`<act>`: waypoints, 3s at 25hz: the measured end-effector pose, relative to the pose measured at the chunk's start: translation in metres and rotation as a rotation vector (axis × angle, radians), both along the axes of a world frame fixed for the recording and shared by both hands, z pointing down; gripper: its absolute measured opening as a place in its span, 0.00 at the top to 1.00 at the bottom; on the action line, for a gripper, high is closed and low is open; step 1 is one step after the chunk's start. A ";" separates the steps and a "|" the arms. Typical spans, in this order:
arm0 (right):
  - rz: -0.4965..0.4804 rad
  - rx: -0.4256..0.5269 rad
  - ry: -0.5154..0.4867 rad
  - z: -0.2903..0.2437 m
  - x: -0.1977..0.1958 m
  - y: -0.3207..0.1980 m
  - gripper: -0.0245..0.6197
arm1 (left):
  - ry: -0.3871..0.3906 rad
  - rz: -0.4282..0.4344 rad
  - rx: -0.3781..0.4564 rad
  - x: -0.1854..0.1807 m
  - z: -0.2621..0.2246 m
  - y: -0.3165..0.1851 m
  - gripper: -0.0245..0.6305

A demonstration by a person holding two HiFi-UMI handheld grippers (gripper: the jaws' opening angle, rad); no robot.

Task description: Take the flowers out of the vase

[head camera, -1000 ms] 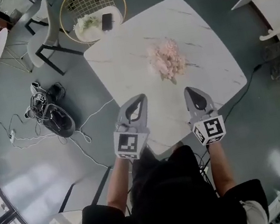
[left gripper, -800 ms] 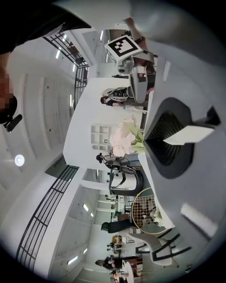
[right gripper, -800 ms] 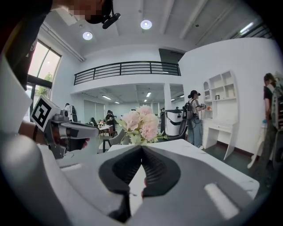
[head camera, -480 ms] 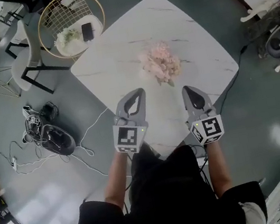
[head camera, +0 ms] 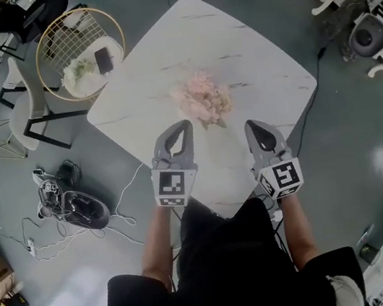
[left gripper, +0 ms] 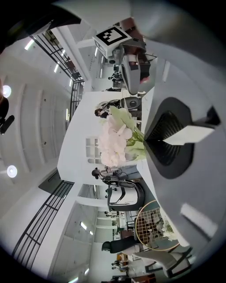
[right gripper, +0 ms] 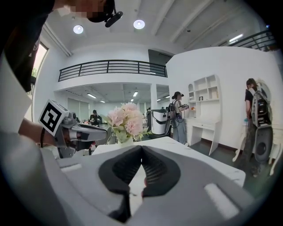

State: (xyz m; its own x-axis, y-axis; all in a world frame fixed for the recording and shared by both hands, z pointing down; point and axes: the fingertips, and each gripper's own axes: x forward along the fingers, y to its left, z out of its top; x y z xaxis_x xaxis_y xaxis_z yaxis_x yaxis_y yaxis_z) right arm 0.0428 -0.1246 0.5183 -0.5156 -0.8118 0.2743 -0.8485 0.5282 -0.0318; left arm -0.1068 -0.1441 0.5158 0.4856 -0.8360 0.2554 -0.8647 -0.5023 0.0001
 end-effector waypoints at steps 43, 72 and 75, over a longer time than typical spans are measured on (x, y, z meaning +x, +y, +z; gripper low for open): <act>0.091 -0.065 0.006 0.019 0.041 -0.022 0.96 | 0.011 0.008 -0.046 0.022 0.014 -0.063 0.47; 0.096 -0.063 0.000 0.021 0.041 -0.018 0.96 | 0.070 -0.070 -0.068 0.004 0.022 -0.061 0.90; 0.098 -0.061 -0.001 0.021 0.042 -0.015 0.96 | 0.074 -0.082 -0.058 0.004 0.021 -0.059 0.92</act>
